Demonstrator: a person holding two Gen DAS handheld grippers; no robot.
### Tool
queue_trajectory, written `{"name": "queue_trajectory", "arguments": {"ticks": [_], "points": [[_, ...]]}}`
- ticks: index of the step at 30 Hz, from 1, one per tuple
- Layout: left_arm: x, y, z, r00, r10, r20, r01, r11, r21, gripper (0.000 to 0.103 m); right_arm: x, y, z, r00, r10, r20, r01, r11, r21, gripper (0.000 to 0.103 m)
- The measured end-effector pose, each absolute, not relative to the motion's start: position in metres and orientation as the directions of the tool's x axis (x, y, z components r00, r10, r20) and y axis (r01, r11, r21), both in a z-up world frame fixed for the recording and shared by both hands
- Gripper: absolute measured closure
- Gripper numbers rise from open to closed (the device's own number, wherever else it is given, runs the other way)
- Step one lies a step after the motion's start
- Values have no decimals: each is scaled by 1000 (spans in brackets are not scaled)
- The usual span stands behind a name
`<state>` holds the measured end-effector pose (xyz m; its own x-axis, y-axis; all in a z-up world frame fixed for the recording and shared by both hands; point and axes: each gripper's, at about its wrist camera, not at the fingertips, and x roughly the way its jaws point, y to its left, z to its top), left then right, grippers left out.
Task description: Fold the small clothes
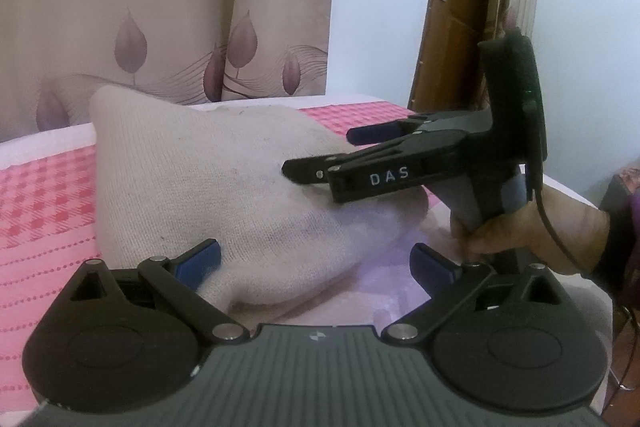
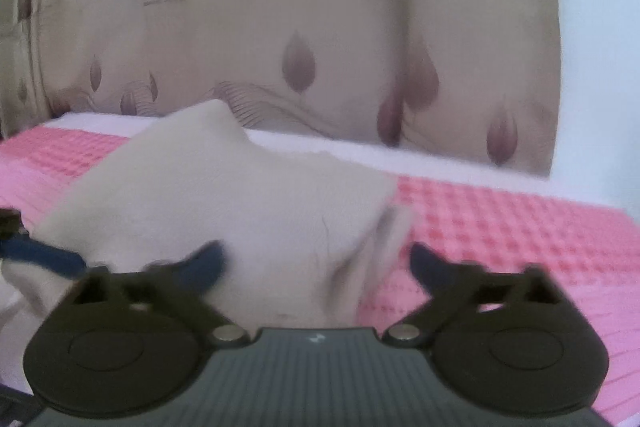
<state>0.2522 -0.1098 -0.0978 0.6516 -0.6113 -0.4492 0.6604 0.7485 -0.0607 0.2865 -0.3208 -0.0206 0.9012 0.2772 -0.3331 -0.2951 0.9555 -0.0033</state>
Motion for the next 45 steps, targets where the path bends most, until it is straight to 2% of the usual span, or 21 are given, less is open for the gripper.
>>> {"name": "queue_trajectory", "arguments": {"ticks": [5,8,12,14,16,20,25,27,29,31,33,35,37,45], "points": [[243,-107,-95,674,-614,-412,657,752,-47,3,291,-324,-22,883,315,-348,-328,944,23,1],[232,-88,-81,657,-654,-375,669,735,-111,2,297,-331,-23,864,347,-365,-338,937,90,1],[250,-45,-53,682,-661,-312,617,749,-240,0,317,-354,-26,770,467,-435,-367,882,297,0],[279,-29,-47,668,-659,-346,575,752,-322,0,323,-366,-27,728,530,-436,-377,839,391,0],[314,-24,-55,614,-657,-437,531,754,-386,1,331,-381,-28,679,613,-404,-395,768,503,0],[361,-26,-80,528,-679,-510,494,734,-466,7,346,-391,-31,643,662,-385,-396,718,573,0],[391,-31,-100,469,-748,-470,503,664,-553,14,362,-381,-26,617,665,-421,-433,733,524,0],[398,-31,-103,458,-764,-454,505,644,-575,21,365,-382,-25,600,679,-423,-443,722,531,0],[402,-31,-106,451,-774,-444,502,631,-591,35,370,-383,-27,599,694,-400,-447,704,552,0],[403,-31,-107,449,-778,-439,500,626,-598,40,371,-379,-29,603,697,-388,-458,701,546,4],[399,-32,-104,469,-763,-445,500,645,-578,44,371,-368,-28,610,684,-399,-456,716,529,37],[389,-31,-98,495,-749,-439,499,659,-562,46,370,-368,-30,606,704,-370,-436,683,586,47],[381,-33,-91,521,-731,-441,515,681,-520,46,363,-365,-27,625,695,-355,-432,687,583,48],[348,-14,-51,577,-709,-407,512,701,-496,47,334,-347,0,642,715,-277,-456,646,612,50]]}}
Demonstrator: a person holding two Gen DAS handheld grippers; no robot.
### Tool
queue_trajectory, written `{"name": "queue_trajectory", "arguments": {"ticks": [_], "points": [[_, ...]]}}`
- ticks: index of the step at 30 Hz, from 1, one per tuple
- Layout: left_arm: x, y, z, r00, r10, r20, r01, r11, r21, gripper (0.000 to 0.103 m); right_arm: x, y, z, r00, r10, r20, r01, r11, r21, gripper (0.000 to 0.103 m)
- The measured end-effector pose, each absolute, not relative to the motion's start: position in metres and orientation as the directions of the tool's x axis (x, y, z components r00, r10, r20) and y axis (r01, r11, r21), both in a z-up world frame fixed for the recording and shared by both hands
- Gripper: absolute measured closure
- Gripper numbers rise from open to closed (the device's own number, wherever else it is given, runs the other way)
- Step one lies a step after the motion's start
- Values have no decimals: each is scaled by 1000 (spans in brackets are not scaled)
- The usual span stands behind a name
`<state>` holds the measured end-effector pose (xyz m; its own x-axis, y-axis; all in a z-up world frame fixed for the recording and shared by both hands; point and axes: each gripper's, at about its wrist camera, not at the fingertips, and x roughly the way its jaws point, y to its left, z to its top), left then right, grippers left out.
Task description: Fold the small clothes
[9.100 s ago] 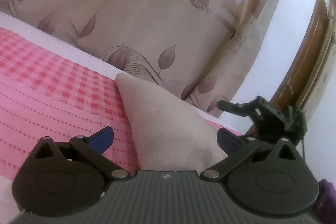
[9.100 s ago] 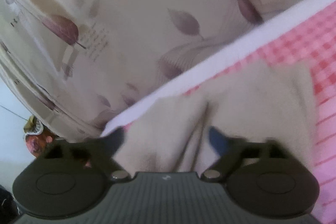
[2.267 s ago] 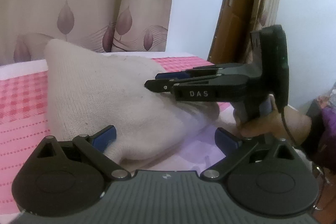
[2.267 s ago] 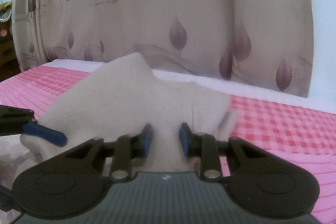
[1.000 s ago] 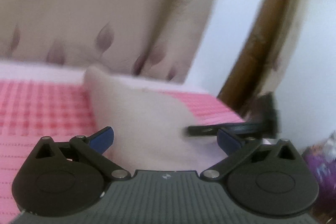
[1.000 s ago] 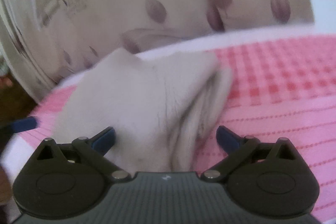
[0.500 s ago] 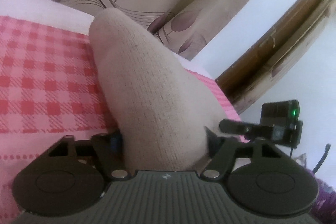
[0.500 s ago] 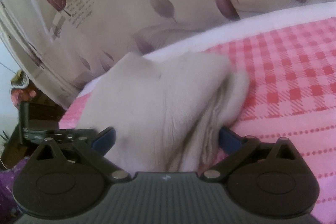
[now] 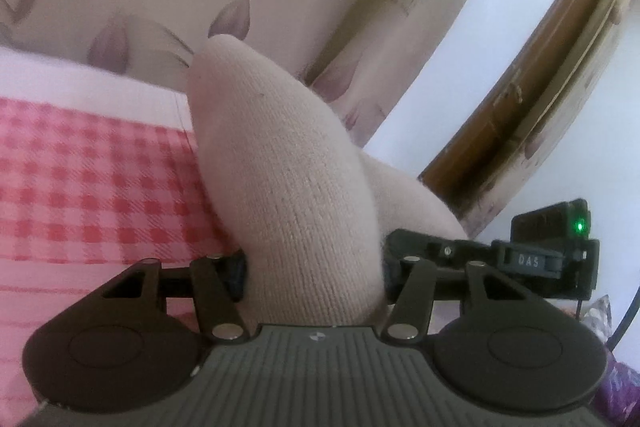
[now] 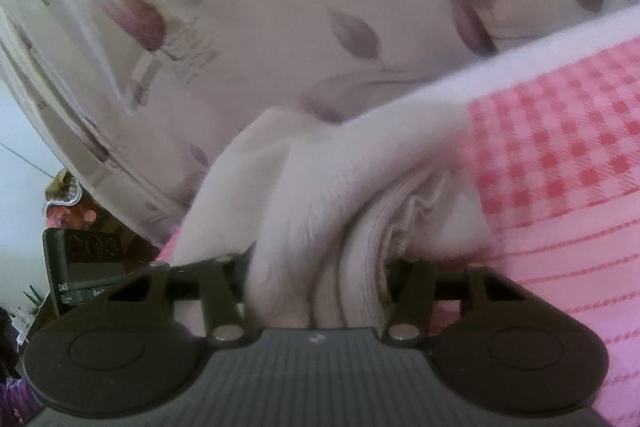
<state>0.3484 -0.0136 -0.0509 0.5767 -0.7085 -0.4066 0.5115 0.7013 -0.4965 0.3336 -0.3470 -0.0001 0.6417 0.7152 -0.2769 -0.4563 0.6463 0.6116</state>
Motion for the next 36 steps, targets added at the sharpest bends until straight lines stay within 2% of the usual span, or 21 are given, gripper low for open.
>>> {"name": "queue_trajectory", "arguments": {"ticks": [9,18,36], "points": [[271,44,-11,636,-645,-424,484,761,-432,47,273,-299,30,604,769,-209,-534,585,610,50],[201,79,-2,696,-552,-459,424,832,-358,47,221,-251,31,551,813,-189,-582,536,612,49],[162,111,-31,722,-446,-528,364,895,-258,47,182,-204,-3,531,810,-250,-532,548,645,49]]}}
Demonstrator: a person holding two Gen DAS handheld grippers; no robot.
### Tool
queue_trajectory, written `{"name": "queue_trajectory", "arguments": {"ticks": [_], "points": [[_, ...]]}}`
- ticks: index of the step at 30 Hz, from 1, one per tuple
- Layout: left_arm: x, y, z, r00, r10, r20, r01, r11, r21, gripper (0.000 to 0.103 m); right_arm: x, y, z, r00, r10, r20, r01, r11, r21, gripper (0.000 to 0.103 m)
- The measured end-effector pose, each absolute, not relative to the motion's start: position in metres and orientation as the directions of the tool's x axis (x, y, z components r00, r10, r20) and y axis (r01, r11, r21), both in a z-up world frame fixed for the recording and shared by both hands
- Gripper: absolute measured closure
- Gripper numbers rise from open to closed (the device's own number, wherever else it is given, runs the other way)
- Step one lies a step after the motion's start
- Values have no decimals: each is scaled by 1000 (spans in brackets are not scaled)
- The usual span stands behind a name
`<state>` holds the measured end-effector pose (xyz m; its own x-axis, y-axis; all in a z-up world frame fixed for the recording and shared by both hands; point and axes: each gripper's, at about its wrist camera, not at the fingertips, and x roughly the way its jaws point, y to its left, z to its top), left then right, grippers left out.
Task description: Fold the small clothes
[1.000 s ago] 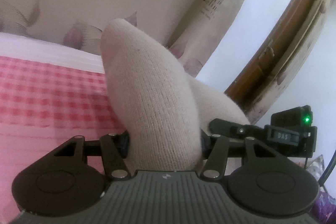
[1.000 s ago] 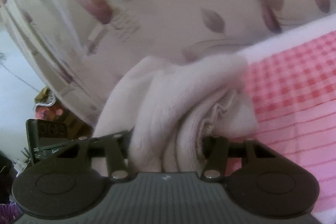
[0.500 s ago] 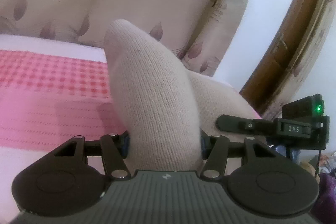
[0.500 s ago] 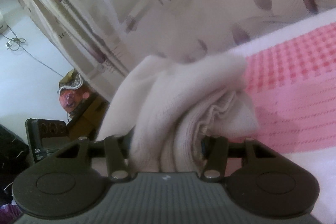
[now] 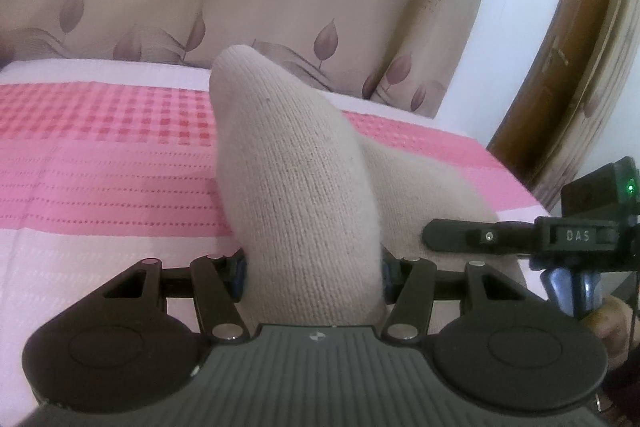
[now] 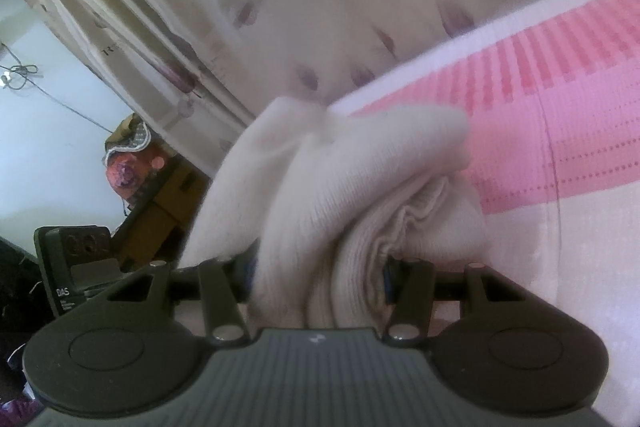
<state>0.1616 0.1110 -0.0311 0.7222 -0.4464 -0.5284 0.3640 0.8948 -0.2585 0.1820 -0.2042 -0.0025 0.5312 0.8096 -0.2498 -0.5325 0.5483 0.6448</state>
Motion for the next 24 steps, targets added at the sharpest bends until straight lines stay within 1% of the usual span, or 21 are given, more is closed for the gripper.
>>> {"name": "queue_trajectory", "arguments": {"ticks": [9,12,14,17,22,24], "points": [[164,110,-53,733,-401,-550,337,916,-218,43,183,-207,-25,564,771,-297,-470,595,652,49],[165,107,-58,741,-375,-557,325,926,-191,38,181,-208,-30,583,749,-315,-465,626,627,48],[165,107,-61,747,-362,-558,315,931,-183,32,178,-208,-32,598,732,-327,-463,648,605,47],[163,108,-63,761,-343,-550,295,939,-177,24,171,-205,-38,627,692,-358,-457,699,550,41],[161,107,-68,781,-314,-539,270,949,-161,15,157,-201,-45,672,640,-373,-453,753,477,31],[161,108,-70,783,-313,-537,260,950,-174,13,151,-196,-44,699,604,-384,-457,789,410,22]]}}
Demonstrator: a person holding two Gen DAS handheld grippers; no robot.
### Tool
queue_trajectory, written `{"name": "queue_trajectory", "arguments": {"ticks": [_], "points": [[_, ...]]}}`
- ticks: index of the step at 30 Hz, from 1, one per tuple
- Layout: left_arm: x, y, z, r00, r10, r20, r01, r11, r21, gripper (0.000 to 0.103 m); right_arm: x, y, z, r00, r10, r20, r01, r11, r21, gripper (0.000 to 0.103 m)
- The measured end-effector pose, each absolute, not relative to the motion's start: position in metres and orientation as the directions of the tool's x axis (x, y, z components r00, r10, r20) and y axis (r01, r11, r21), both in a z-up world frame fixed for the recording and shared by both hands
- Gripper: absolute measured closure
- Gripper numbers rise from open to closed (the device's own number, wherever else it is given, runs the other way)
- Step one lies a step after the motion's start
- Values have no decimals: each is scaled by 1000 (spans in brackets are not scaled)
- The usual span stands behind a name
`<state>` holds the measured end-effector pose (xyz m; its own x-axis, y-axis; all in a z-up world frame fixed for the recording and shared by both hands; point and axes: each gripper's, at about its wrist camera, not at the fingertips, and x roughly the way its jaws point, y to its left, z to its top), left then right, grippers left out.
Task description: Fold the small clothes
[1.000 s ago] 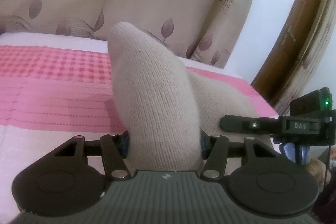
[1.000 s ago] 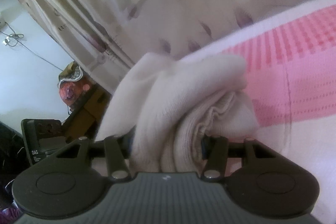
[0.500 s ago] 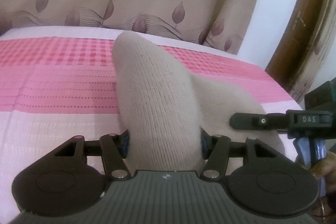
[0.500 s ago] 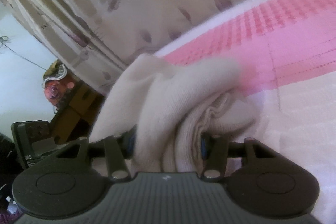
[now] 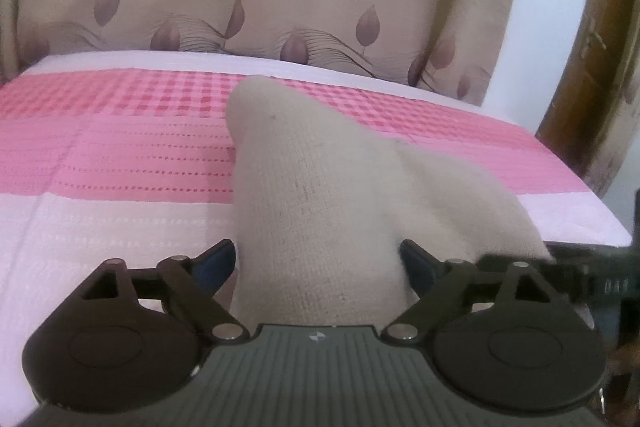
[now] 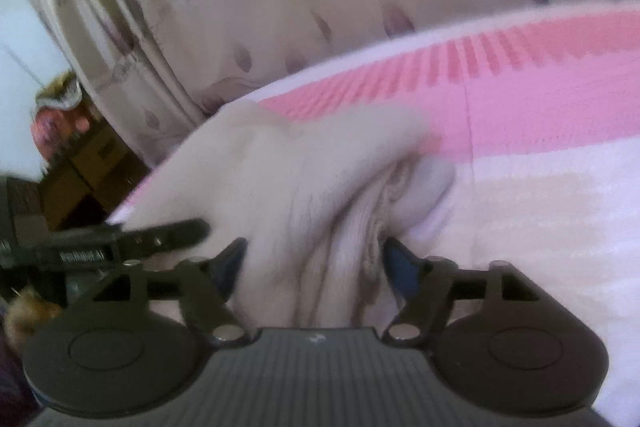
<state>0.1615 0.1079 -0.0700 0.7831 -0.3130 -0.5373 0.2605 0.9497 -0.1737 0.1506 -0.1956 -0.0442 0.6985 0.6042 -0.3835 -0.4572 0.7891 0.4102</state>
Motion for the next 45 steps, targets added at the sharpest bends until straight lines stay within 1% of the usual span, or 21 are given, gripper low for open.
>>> {"name": "queue_trajectory", "arguments": {"ticks": [3,6,7,9,11,13,17,21,23,25,27,29,31,34,37,39,45], "points": [[159,108,-71,797,-294,-528,245,956,-161,8,144,-188,-44,718,571,-397,-464,819,337,18],[153,104,-70,822,-260,-507,228,966,-124,3,139,-185,-45,742,541,-395,-453,840,300,13],[149,102,-69,834,-243,-495,220,970,-104,2,138,-185,-46,747,536,-393,-450,843,296,12],[141,97,-66,858,-209,-470,204,977,-62,0,136,-185,-48,758,523,-390,-434,851,296,6],[130,91,-61,885,-159,-437,176,984,-1,0,130,-188,-50,772,511,-379,-412,856,313,5],[116,86,-54,912,-110,-395,145,988,59,0,119,-190,-49,802,482,-353,-382,868,317,5],[85,75,-36,963,-32,-268,74,987,146,0,81,-188,-43,875,408,-260,-345,903,256,5],[59,65,-13,983,12,-181,17,988,156,0,42,-187,-34,922,353,-161,-319,925,206,1],[40,63,1,995,13,-102,-1,993,118,0,29,-192,-28,932,339,-124,-312,929,199,0],[23,56,12,998,56,-32,-52,993,106,0,17,-195,-22,937,334,-99,-311,930,195,0],[13,47,21,996,84,-5,-82,989,120,0,9,-200,-17,944,320,-78,-300,934,197,0],[4,43,27,997,75,25,-78,990,122,0,1,-203,-14,947,316,-62,-298,933,202,0],[0,38,32,998,61,18,-62,991,118,0,-4,-205,-12,952,301,-51,-285,937,204,0],[1,36,37,998,-5,-65,10,997,79,0,-10,-204,-11,961,269,-58,-254,948,194,0],[3,40,36,992,-50,-120,54,998,28,0,-14,-203,-11,968,244,-65,-229,956,183,0],[3,43,35,987,-75,-142,75,997,1,0,-18,-202,-12,968,240,-73,-224,958,178,0],[8,49,28,981,-79,-178,76,997,-26,0,-25,-202,-15,967,239,-86,-220,958,183,0]]}}
